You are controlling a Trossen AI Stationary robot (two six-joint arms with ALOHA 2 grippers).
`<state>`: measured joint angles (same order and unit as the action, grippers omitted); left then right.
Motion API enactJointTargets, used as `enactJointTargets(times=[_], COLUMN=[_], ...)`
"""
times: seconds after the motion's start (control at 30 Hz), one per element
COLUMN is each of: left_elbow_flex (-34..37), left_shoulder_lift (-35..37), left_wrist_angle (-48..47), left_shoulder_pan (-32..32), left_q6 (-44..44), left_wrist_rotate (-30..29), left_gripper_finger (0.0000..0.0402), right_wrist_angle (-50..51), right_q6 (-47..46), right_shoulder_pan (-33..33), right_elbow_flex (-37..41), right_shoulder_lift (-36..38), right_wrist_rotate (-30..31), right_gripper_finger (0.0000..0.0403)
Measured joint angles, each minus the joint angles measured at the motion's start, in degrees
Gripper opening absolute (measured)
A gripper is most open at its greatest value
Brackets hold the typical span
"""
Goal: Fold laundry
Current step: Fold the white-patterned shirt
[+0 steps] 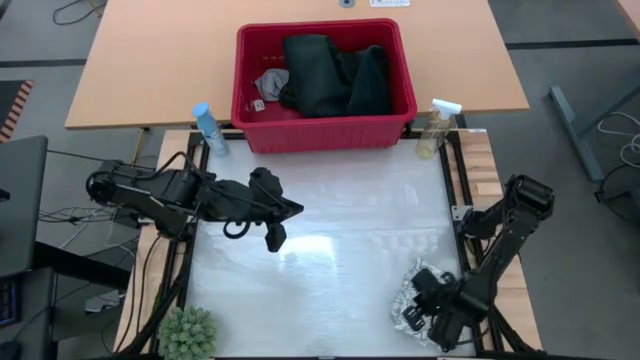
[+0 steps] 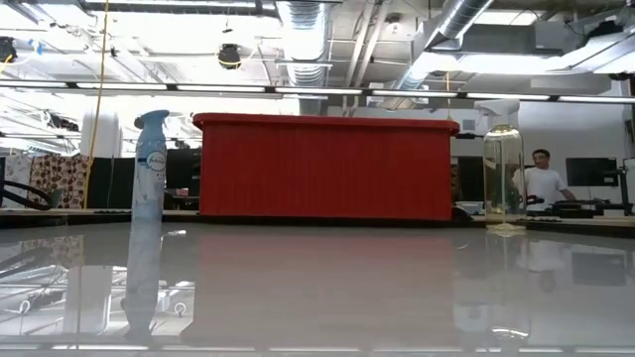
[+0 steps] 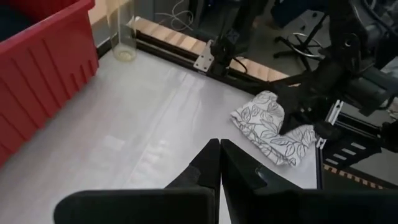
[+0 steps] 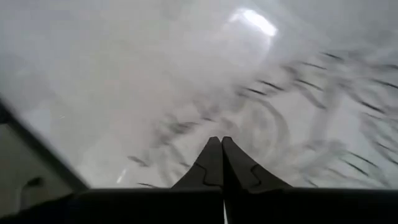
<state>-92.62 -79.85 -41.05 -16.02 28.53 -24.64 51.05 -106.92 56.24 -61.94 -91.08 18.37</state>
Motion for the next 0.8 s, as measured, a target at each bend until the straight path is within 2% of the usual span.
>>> enactJointTargets(times=[0.1, 0.23, 0.5, 0.57, 0.8], left_elbow_flex=[0.0, 0.0, 0.0, 0.0, 0.0], left_shoulder_lift=[0.0, 0.0, 0.0, 0.0, 0.0], left_wrist_angle=[-0.38, -0.91, -3.91, -4.07, -4.12], left_shoulder_pan=[-0.01, -0.33, -0.79, -0.76, -0.64], left_q6=[0.09, -0.03, -0.04, -0.39, -1.44], left_wrist_rotate=[0.93, 3.21, 3.39, 3.32, 3.04], left_gripper_finger=[0.0, 0.0, 0.0, 0.0, 0.0], right_wrist_angle=[-6.58, -10.54, -15.16, -16.39, -15.26], right_q6=[4.98, 6.19, 3.03, 2.25, -3.17], right_shoulder_pan=[-1.17, -1.36, 0.21, 0.9, 4.88], right_elbow_flex=[0.39, 0.4, 0.34, 0.27, -0.18], right_shoulder_lift=[-1.17, -4.39, -11.24, -11.62, -10.55], right_wrist_rotate=[-0.33, -3.45, -9.68, -12.55, -14.52], right_gripper_finger=[0.0014, 0.0014, 0.0014, 0.0014, 0.0014])
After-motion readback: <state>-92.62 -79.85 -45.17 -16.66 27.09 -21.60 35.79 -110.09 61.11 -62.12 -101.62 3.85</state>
